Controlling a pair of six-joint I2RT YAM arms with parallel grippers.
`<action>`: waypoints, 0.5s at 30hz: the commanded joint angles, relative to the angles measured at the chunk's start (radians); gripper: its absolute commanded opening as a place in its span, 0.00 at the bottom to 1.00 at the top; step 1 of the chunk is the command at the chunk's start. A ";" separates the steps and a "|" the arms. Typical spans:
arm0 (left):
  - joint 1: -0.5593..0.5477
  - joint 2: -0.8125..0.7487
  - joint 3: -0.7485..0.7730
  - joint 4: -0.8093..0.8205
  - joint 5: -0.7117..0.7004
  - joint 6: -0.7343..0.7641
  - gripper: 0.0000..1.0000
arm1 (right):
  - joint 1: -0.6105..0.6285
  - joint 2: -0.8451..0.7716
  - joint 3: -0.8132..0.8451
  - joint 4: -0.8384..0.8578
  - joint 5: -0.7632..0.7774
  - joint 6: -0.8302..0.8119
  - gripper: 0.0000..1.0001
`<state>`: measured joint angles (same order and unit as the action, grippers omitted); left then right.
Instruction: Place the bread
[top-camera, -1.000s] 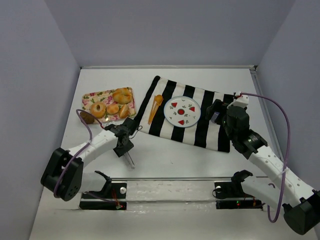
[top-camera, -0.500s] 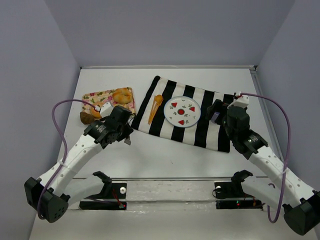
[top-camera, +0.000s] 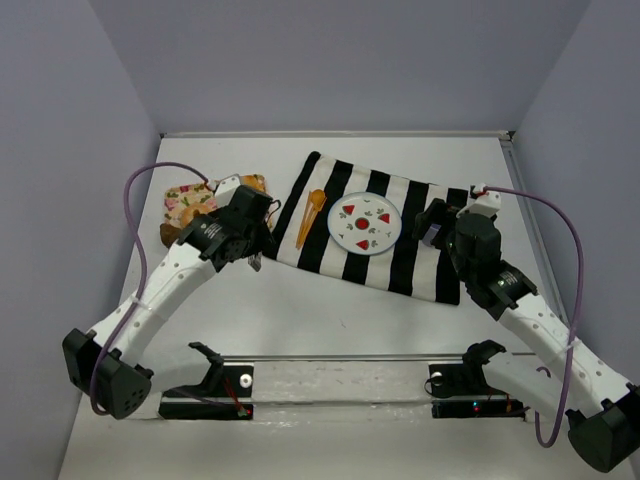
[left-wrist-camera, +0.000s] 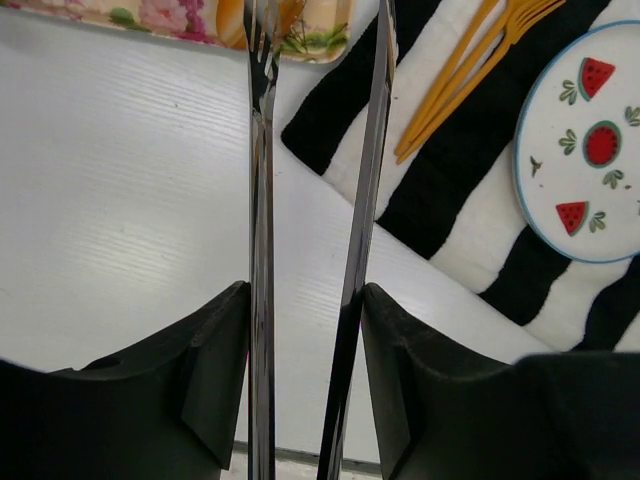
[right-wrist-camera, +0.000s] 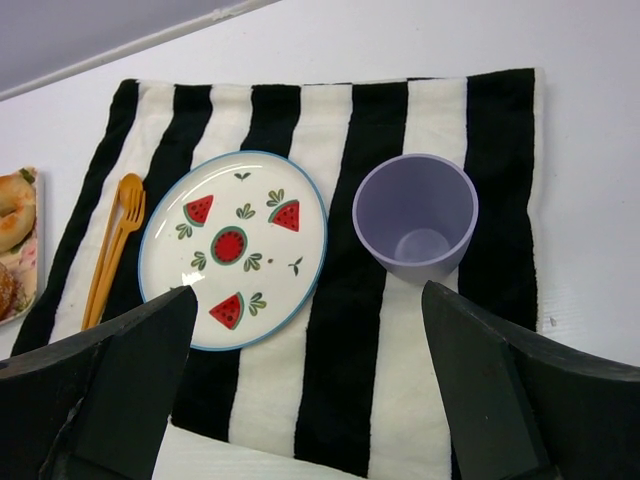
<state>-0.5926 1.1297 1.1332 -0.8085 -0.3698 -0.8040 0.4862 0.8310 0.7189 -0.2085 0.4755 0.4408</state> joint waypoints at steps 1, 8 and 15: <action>0.010 0.114 0.126 -0.087 -0.078 0.153 0.56 | 0.009 -0.015 -0.007 0.049 0.037 -0.017 1.00; 0.011 0.286 0.191 -0.207 -0.208 0.235 0.55 | 0.009 -0.020 -0.010 0.050 0.055 -0.019 1.00; 0.011 0.308 0.171 -0.129 -0.176 0.382 0.54 | 0.009 -0.006 -0.009 0.050 0.051 -0.016 1.00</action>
<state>-0.5865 1.4559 1.2842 -0.9447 -0.5129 -0.5426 0.4862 0.8310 0.7170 -0.2081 0.5018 0.4370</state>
